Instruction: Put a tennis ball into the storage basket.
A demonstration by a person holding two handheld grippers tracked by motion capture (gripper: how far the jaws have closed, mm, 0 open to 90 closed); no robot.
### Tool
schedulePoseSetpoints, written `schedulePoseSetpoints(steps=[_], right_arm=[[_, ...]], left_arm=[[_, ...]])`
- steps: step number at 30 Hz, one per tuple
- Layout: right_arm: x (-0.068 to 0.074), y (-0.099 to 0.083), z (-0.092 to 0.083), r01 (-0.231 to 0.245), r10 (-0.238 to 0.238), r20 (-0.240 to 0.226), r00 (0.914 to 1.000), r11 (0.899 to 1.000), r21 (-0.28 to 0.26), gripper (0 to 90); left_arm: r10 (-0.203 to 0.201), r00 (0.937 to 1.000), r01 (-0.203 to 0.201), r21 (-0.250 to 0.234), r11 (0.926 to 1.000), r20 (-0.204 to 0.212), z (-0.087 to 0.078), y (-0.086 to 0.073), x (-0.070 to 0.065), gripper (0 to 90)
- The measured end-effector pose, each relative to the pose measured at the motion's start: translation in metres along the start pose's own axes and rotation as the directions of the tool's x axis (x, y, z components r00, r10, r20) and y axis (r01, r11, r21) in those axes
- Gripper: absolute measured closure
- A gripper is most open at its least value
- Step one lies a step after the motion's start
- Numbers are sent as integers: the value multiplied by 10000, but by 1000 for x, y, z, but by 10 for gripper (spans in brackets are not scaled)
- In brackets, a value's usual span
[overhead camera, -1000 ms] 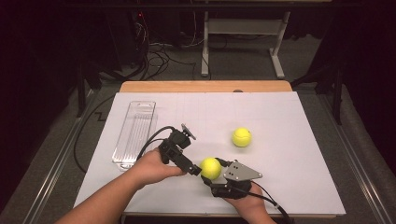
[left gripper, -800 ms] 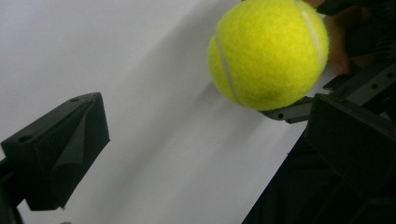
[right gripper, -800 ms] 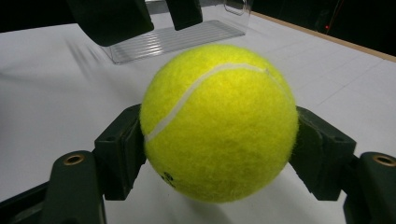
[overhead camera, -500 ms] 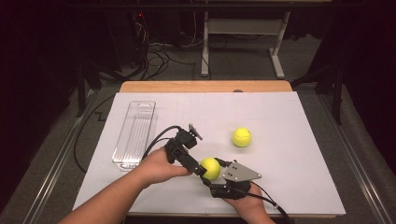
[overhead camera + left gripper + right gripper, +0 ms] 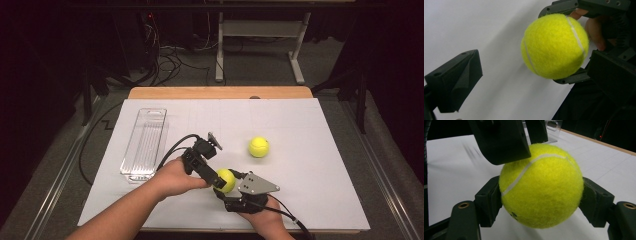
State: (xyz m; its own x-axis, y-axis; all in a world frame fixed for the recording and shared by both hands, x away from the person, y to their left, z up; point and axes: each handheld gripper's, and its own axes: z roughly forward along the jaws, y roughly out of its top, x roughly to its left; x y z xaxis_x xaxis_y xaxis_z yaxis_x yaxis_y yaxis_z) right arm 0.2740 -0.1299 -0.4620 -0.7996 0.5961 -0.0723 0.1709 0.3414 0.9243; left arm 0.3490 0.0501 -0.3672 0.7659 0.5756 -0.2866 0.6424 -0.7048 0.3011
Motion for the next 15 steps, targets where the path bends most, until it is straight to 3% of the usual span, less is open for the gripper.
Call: schedulePoseSetpoints(steps=[15], right_arm=[[1,2,-1,76,-76,42,10000,9999,-101,279]], left_arm=[[27,10000,-28,116,9999,92,6,10,-9,7]])
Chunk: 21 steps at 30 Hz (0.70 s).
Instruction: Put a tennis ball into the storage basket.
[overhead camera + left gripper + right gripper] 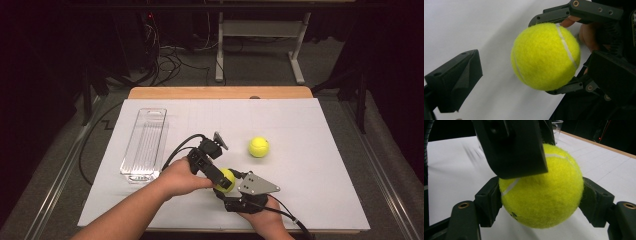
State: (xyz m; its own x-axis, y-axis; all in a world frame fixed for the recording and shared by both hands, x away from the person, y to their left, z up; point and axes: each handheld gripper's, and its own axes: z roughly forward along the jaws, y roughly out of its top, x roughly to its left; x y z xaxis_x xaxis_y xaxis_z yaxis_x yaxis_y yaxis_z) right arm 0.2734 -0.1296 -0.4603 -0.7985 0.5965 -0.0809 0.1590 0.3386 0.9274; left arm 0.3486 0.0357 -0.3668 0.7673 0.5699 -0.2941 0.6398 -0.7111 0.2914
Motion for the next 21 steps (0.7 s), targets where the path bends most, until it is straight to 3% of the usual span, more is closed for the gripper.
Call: schedulePoseSetpoints(steps=[21], right_arm=[[0,1,0,-88,88,-24,10000,9999,-122,279]], left_arm=[[-9,10000,11,260,9997,-68,13,7,-4,7]])
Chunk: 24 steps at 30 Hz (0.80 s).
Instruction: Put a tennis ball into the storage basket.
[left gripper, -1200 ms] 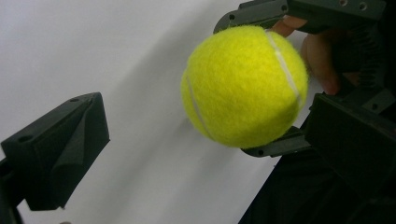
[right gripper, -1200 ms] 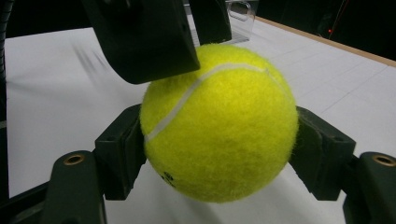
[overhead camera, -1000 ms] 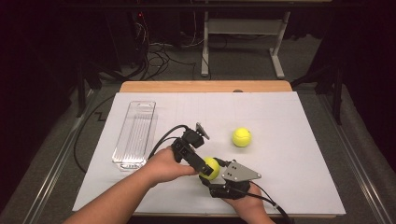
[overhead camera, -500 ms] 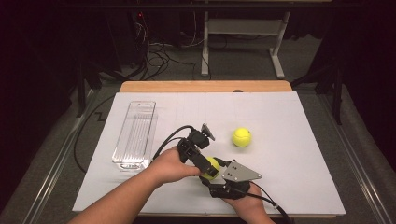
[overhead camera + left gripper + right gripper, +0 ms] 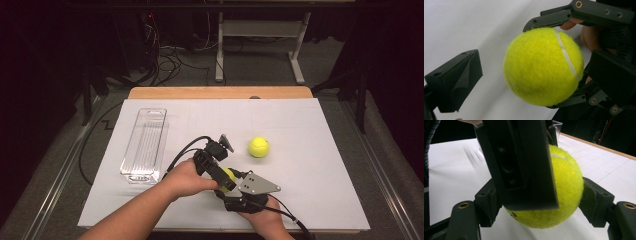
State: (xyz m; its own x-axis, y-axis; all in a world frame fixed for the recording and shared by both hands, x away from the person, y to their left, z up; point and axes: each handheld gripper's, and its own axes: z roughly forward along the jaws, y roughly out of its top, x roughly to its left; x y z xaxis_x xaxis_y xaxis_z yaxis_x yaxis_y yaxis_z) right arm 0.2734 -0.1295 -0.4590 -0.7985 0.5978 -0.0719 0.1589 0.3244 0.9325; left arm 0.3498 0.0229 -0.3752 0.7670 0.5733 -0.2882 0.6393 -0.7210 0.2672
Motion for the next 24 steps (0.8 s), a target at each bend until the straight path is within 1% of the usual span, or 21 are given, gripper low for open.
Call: schedulePoseSetpoints(steps=[12,13,14,17,20,24], right_arm=[[-1,0,-2,-178,178,19,9998,9998,-78,279],[-2,0,-2,-138,138,28,9999,9998,-112,279],[-2,0,-2,-212,212,31,9998,9997,-112,279],[-3,1,-2,-162,162,46,9999,9998,-130,279],[-3,1,-2,-169,169,32,9999,9998,-137,279],[-2,1,-3,-163,163,37,9999,9998,-126,279]], left_arm=[[-157,9997,156,66,9999,188,6,1,3,9],[-170,9997,169,72,9998,202,6,1,4,9],[-185,9996,184,60,9998,221,6,1,4,9],[-241,9992,241,-15,9997,313,5,1,5,16],[-255,9993,255,-4,9997,263,5,1,6,21],[-287,9991,288,-25,9996,314,5,1,7,31]])
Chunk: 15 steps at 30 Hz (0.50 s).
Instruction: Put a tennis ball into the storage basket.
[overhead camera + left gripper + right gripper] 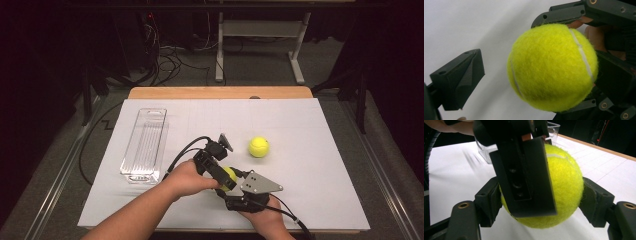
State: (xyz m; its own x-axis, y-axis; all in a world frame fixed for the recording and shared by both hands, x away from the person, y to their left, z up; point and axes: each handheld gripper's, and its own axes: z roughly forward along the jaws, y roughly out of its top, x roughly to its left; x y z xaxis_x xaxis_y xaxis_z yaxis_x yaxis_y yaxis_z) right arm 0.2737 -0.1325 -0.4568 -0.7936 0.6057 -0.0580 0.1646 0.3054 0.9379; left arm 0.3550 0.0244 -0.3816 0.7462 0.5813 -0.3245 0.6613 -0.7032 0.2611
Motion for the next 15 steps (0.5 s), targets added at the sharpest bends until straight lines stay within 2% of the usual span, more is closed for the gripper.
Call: schedulePoseSetpoints(steps=[15], right_arm=[[-1,1,0,-15,15,5,10000,10000,-74,278]], left_arm=[[-183,9967,183,6,9998,796,2,-1,3,149]])
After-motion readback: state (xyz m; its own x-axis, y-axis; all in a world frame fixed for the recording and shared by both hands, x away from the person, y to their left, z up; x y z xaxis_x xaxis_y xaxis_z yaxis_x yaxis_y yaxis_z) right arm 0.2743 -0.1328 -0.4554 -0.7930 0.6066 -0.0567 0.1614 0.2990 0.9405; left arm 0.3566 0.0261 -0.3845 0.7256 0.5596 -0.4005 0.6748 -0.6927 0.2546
